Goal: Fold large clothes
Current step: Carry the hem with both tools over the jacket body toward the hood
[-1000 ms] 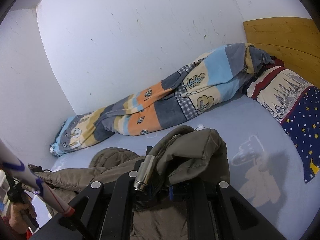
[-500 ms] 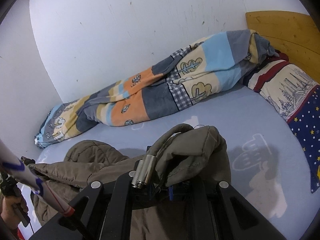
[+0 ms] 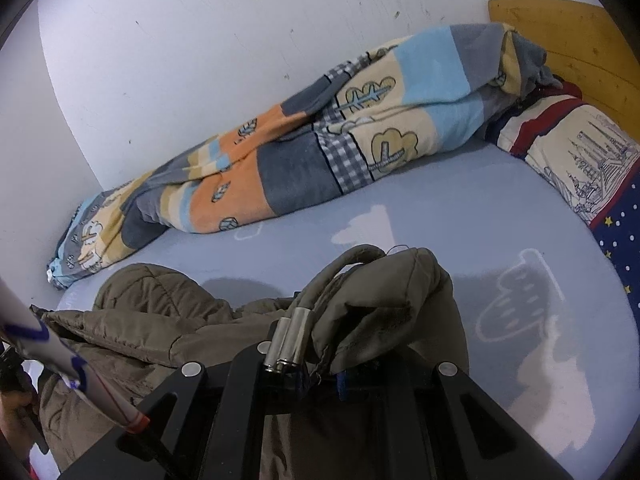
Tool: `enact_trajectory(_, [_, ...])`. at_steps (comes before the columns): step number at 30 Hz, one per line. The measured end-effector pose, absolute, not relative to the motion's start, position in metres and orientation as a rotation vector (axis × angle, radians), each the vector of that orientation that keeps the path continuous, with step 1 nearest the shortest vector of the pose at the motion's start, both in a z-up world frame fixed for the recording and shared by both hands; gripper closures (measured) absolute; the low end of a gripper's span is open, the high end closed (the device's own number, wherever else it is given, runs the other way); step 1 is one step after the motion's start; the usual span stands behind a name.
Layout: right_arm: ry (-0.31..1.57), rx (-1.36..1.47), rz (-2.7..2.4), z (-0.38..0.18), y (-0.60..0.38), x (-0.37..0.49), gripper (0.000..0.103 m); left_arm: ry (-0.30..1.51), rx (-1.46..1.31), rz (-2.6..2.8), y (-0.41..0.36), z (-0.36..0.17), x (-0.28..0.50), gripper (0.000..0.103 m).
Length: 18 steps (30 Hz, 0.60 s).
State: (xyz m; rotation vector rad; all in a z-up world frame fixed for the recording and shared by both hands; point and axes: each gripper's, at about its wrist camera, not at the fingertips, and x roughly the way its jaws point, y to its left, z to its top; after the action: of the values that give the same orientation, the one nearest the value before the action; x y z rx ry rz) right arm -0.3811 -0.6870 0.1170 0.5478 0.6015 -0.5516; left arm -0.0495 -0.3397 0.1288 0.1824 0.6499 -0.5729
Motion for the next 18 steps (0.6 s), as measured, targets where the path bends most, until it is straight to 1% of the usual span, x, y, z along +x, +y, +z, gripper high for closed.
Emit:
enact_trajectory(9, [0.678,0.574,-0.552,0.089,-0.698,-0.361,0.092,0.702,0.203,-0.555,-0.355,0.109,-0.034,0.066])
enact_trajectory(18, [0.714,0.582,-0.550,0.070,-0.701,-0.352,0.092,0.708,0.225,-0.537,-0.364,0.099,-0.030,0.065])
